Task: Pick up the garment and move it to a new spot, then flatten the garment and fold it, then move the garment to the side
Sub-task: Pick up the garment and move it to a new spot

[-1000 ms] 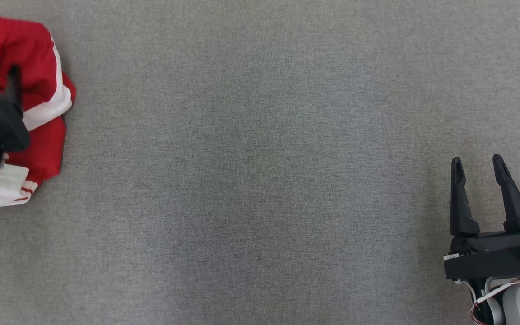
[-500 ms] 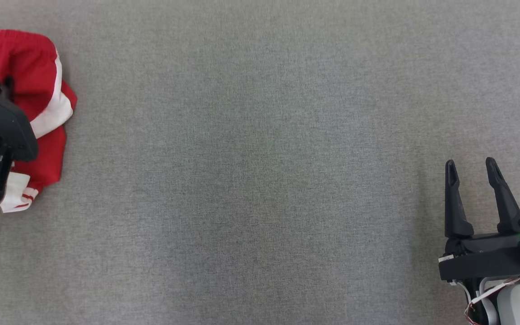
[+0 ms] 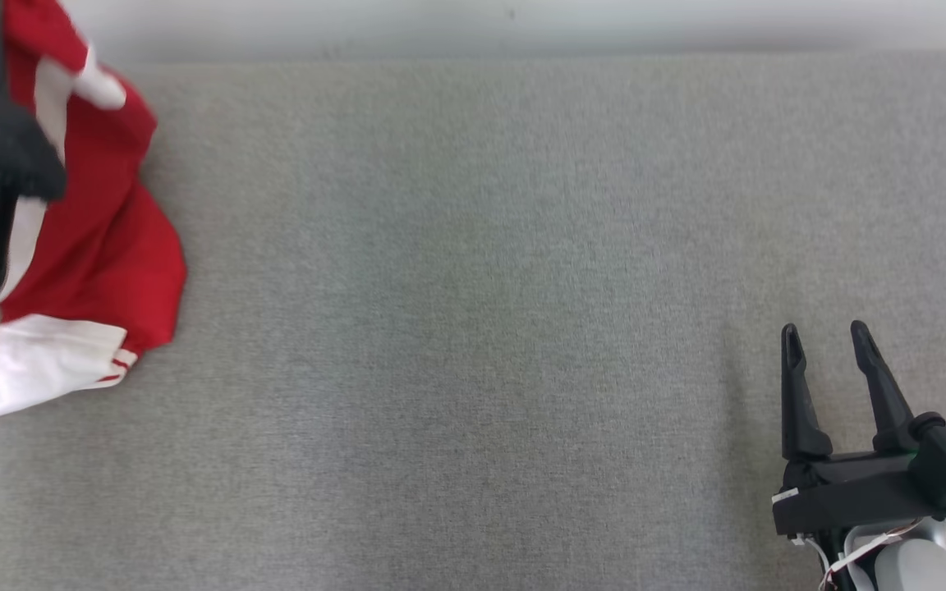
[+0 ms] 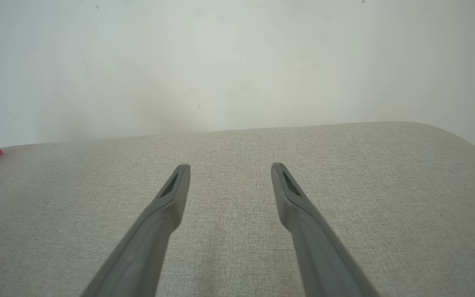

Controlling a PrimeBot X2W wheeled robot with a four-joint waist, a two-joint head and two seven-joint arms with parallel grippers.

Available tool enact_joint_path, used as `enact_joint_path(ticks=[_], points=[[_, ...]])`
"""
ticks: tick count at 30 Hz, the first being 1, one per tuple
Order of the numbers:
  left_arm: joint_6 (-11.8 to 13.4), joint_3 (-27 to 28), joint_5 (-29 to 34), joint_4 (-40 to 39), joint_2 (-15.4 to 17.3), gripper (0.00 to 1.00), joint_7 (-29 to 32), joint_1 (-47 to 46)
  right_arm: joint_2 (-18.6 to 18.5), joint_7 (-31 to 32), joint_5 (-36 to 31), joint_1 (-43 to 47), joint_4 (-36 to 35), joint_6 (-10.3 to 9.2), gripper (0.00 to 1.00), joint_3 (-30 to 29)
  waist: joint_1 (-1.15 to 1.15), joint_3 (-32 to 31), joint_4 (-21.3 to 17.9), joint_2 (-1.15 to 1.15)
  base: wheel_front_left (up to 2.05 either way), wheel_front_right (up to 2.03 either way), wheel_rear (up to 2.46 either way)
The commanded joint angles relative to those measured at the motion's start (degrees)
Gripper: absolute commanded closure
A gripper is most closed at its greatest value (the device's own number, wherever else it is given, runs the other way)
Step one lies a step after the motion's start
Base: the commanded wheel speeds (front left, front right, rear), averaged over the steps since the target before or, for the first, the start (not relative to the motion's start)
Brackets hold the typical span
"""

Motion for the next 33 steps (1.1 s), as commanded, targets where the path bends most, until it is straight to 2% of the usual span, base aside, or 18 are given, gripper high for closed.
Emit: enact_joint_path(ticks=[1,9,14,18,26,33], points=[[-0.3,-1.2,0.0,-2.5,-0.6,1.00,-0.5,-1.7,0.4,-0.4,0.4,0.9,0.5,-0.12,0.00,0.0,0.00,-3.0,1.2,0.00,0.00,0.00,0.00],[-0.2,-7.7,-2.1,-14.7,-3.7,1.00,2.2,-4.7,1.1,-0.7,0.9,1.6,1.8,-0.12,0.00,-0.1,0.00,-5.2,-1.0,0.00,0.00,0.00,0.00],[-0.2,-12.3,-4.6,-24.6,-6.2,1.00,5.9,-6.1,1.9,-1.1,1.3,1.4,2.5,-0.12,0.00,-0.3,0.00,-5.1,-4.6,0.00,0.00,0.00,0.00],[-0.2,-15.4,-6.7,-29.5,-8.7,1.00,8.4,-6.8,2.5,-1.2,1.8,0.9,3.2,-0.12,0.00,-0.5,0.00,-4.6,-8.1,0.00,0.00,0.00,0.00],[-0.2,-21.8,-8.8,-30.4,-15.1,1.00,8.6,-3.7,3.1,-1.2,2.1,0.2,3.0,-0.12,0.00,-1.2,0.00,-3.6,-13.1,0.00,0.00,0.00,0.00],[0.3,-26.3,-10.9,-27.1,-17.5,1.00,5.8,5.7,3.4,-1.2,1.9,0.9,2.4,-0.12,0.00,-1.5,0.00,-3.4,-13.7,0.00,0.00,0.00,0.00]])
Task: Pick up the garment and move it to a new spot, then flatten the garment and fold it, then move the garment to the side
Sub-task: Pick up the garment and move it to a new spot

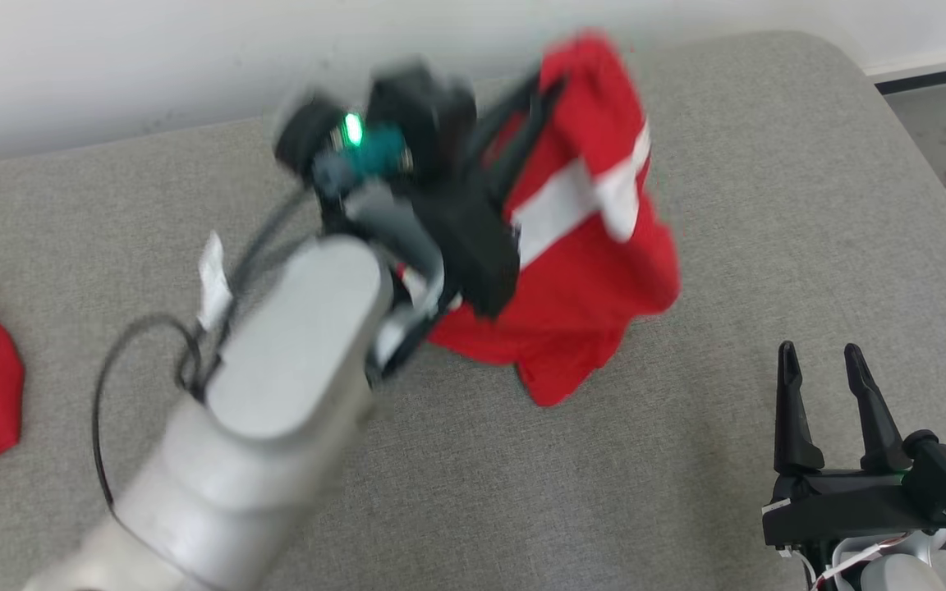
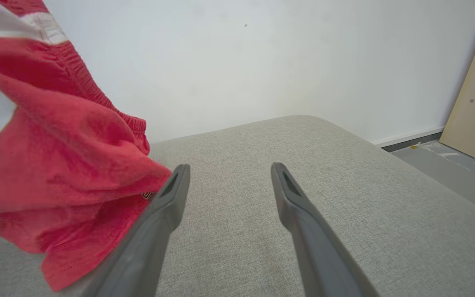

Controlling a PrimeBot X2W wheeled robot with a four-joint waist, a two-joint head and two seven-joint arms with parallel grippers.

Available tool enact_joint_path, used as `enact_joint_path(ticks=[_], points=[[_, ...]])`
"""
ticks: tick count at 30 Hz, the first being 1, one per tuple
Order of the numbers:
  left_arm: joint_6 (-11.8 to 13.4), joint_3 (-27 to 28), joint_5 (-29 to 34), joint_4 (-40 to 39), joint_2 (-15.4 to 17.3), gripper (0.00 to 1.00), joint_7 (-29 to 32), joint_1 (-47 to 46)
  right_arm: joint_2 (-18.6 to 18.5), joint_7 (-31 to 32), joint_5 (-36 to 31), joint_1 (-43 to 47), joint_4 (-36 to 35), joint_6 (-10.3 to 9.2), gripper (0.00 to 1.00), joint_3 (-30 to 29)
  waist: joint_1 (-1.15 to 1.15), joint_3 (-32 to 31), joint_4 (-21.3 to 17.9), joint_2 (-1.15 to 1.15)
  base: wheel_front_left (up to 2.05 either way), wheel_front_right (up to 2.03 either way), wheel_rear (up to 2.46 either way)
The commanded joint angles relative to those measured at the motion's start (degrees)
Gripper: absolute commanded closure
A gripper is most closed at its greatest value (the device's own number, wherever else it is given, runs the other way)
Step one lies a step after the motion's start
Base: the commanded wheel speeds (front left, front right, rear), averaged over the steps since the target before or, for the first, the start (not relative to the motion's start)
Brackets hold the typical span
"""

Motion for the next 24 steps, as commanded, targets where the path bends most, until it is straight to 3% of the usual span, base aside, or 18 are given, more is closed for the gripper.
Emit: enact_joint_path(ticks=[1,8,9,10,14,18,24], points=[[0.5,-0.8,-0.7,0.9,-0.2,1.00,-1.0,2.9,0.2,-0.3,0.2,0.1,-0.1,-0.12,0.00,-0.2,0.00,0.2,0.4,0.00,0.00,0.00,0.00],[1.5,-7.0,-2.9,4.7,-1.0,1.00,-4.8,13.8,0.0,-0.3,-0.8,-0.2,-0.3,-0.12,0.00,0.4,0.00,-0.4,2.8,0.00,0.00,0.00,0.00],[1.8,-8.0,-2.7,5.2,-1.0,0.64,-5.4,14.7,-0.1,-0.3,-0.7,-0.2,-0.3,-0.12,0.00,0.7,0.00,-0.5,3.1,0.00,0.00,0.00,0.00],[2.0,-8.8,-3.3,5.2,-1.0,0.02,-6.2,15.4,-0.3,-0.3,-0.8,-0.3,-0.2,-0.12,0.00,0.7,0.00,-0.7,3.5,0.00,0.00,0.00,0.00],[4.2,-10.4,-5.6,3.9,-1.1,0.00,-10.2,15.3,-1.0,-0.3,-1.1,0.4,-0.2,-0.12,0.00,0.9,0.00,-2.6,5.3,0.00,0.00,0.00,0.00],[5.1,-9.6,-4.1,3.1,-0.7,0.00,-11.9,14.6,-1.2,-0.3,-1.1,1.3,-0.5,-0.12,0.00,1.3,0.00,-4.1,6.3,0.00,0.00,0.00,0.00],[8.0,-4.8,-1.8,-0.1,4.4,0.00,-12.8,18.0,-1.4,-0.3,-1.3,2.6,-1.2,-0.12,0.00,2.1,0.00,-6.6,7.9,0.00,0.00,0.00,0.00]])
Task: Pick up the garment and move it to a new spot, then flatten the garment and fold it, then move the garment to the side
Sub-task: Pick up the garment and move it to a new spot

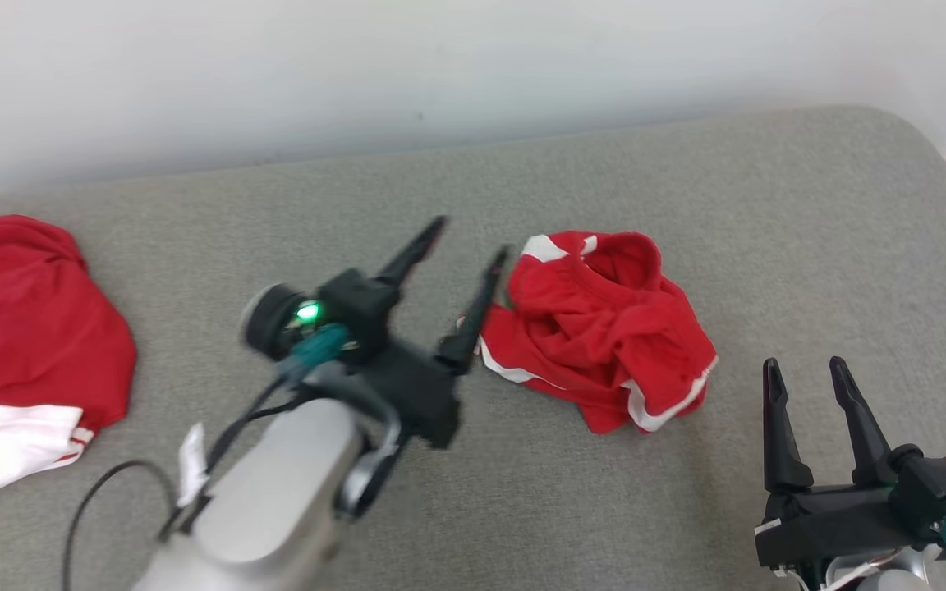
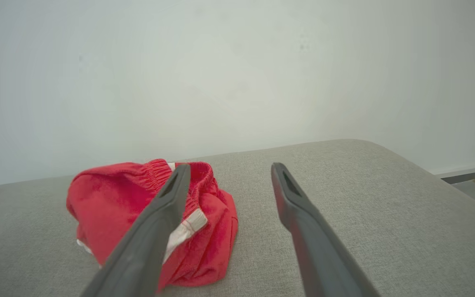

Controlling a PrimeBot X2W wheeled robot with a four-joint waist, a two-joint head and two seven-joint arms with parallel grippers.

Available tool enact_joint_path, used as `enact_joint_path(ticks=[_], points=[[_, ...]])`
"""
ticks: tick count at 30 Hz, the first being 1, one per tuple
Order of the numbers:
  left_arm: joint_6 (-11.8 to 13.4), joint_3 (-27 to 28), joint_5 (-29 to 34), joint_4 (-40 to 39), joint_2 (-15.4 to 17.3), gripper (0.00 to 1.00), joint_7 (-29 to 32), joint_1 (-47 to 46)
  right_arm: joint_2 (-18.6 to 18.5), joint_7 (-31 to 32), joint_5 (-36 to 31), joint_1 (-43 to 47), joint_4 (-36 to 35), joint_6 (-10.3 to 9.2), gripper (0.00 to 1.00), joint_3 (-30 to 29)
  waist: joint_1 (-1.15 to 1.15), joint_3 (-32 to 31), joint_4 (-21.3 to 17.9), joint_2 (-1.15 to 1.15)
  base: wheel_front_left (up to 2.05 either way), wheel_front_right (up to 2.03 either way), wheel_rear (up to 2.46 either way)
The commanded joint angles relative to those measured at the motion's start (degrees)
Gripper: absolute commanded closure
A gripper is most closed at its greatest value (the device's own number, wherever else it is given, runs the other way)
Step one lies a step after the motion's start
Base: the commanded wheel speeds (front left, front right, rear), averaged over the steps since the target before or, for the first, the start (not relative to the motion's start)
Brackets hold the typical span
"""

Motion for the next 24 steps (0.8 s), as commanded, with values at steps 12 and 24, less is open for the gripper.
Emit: enact_joint_path(ticks=[12,24], points=[[6.6,17.3,3.3,-12.9,11.7,0.00,-0.2,19.3,-0.8,0.4,-1.2,2.6,-2.4,-0.12,0.00,0.6,0.00,-3.8,2.6,0.00,0.00,0.00,0.00],[6.6,28.4,4.5,-21.7,10.9,0.00,-0.2,36.3,-2.0,2.0,-0.8,4.4,-4.2,-0.12,0.00,2.1,0.00,-5.1,3.8,0.00,0.00,0.00,0.00]])
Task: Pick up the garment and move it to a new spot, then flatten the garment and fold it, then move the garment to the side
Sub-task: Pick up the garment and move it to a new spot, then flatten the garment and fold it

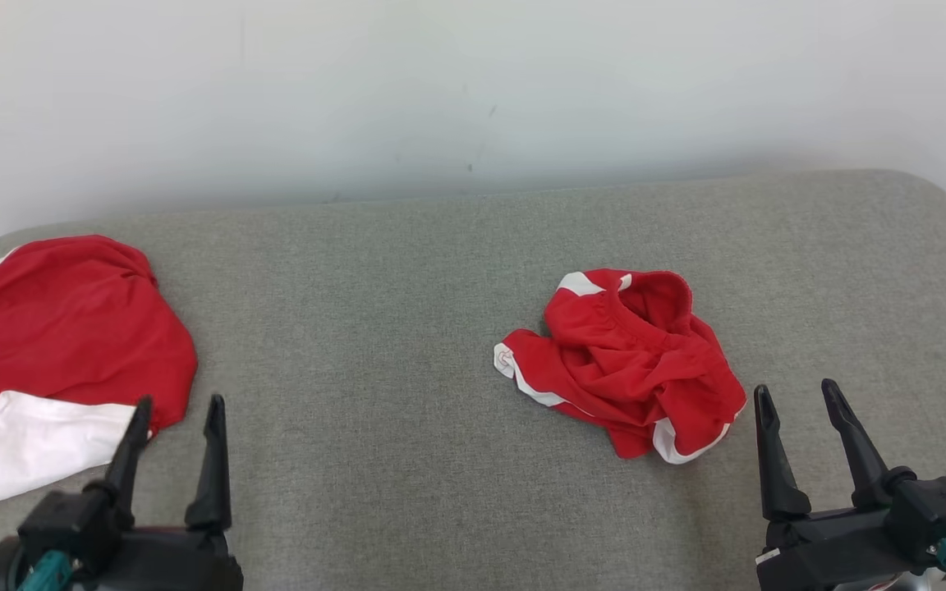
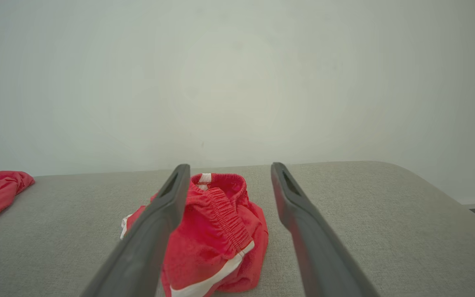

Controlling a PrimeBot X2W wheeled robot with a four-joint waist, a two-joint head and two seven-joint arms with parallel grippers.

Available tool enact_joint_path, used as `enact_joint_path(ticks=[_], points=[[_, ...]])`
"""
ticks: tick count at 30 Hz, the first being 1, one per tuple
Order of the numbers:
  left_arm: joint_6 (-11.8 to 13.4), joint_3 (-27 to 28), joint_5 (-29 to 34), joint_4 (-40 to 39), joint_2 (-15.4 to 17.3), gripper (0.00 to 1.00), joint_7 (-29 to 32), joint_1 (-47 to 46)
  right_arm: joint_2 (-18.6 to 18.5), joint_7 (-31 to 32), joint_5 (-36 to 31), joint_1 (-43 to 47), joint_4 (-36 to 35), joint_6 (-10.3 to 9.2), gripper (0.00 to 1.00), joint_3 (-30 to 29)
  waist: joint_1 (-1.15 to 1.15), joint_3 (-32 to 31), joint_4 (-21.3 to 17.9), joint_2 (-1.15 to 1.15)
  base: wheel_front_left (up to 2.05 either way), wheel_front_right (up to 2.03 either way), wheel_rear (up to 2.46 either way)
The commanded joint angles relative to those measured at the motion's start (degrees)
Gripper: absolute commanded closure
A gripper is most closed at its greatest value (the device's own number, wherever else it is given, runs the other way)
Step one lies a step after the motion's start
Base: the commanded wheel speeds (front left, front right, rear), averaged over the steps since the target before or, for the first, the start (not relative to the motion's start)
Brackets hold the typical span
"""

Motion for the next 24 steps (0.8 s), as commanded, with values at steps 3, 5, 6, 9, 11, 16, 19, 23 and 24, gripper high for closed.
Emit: enact_joint_path(ticks=[3,5,6,9,11,16,19,23,24], points=[[-1.9,0.8,0.8,-0.5,-1.0,0.00,-0.1,3.1,-0.5,0.4,0.3,0.8,-0.5,-0.12,0.00,0.7,0.01,0.0,0.4,0.00,0.00,0.00,0.00],[-2.6,1.4,0.7,-0.5,-1.8,0.00,-0.1,3.8,-0.5,0.6,0.2,0.8,-0.7,-0.12,0.00,0.8,0.01,0.1,0.5,0.00,0.00,0.00,0.00],[-3.1,1.8,0.8,-0.6,-2.2,0.00,-0.1,4.2,-0.4,0.8,0.1,0.9,-0.8,-0.12,0.00,0.8,0.01,0.1,0.6,0.00,0.00,0.00,0.00],[-3.5,3.2,1.5,-0.6,-3.3,0.00,-0.1,5.0,-0.3,0.8,0.1,0.9,-0.9,-0.12,0.00,1.0,0.01,0.5,0.8,0.00,0.00,0.00,0.00],[-3.7,4.2,2.0,-0.6,-4.2,0.00,-0.1,5.7,-0.1,0.8,0.0,0.9,-0.8,-0.12,0.00,1.2,0.01,0.6,0.9,0.00,0.00,0.00,0.00],[-4.6,6.7,3.6,-1.1,-5.7,0.00,-0.1,6.4,0.1,0.7,-0.2,1.2,-0.9,-0.12,0.00,1.1,0.01,0.7,1.3,0.00,0.00,0.00,0.00],[-5.8,8.0,4.4,-1.0,-6.7,0.00,-0.1,6.7,0.1,0.9,-0.3,1.3,-0.8,-0.12,0.00,0.9,0.01,0.6,1.6,0.00,0.00,0.00,0.00],[-7.7,9.4,5.6,-1.0,-8.1,0.00,-0.1,6.4,-0.1,1.0,-0.5,1.2,-0.9,-0.12,0.00,0.8,0.01,0.6,2.0,0.00,0.00,0.00,0.00],[-8.2,9.6,5.9,-1.0,-8.3,0.00,-0.1,6.4,-0.1,1.0,-0.5,1.2,-0.9,-0.12,0.00,0.8,0.01,0.5,2.1,0.00,0.00,0.00,0.00]])
